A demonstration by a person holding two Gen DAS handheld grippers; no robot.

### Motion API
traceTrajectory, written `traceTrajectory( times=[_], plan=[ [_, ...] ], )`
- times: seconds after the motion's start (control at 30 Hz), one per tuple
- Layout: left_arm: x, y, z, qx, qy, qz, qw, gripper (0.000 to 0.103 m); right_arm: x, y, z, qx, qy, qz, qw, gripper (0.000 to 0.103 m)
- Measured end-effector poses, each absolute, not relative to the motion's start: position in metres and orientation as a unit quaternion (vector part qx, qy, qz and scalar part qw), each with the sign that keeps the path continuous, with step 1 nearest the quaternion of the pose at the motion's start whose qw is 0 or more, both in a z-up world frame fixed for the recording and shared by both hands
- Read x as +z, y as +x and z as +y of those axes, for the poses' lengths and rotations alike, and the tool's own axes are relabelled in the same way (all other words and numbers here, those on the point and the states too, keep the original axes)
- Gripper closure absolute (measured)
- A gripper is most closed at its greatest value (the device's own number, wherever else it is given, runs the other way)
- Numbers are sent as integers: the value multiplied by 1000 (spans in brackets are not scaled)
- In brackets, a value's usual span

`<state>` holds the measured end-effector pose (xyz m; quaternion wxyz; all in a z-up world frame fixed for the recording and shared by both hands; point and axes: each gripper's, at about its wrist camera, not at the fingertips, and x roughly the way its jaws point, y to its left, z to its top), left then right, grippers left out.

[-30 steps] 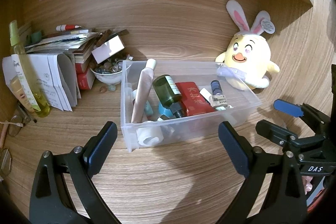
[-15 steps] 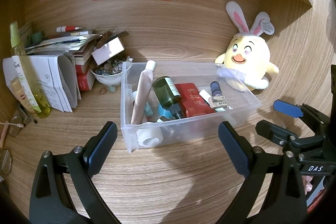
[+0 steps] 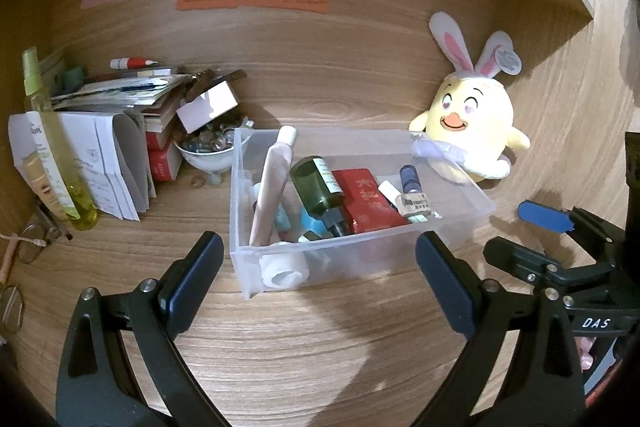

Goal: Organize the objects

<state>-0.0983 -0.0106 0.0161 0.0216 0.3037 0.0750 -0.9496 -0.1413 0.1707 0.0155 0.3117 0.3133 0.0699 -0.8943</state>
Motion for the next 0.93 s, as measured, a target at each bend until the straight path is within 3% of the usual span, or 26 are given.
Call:
traceTrajectory(
  times=[0.93],
  plan=[
    [10,-100,-11,-947,313,76,12,4,10,-143,162,-892,323,73,309,16]
  ],
)
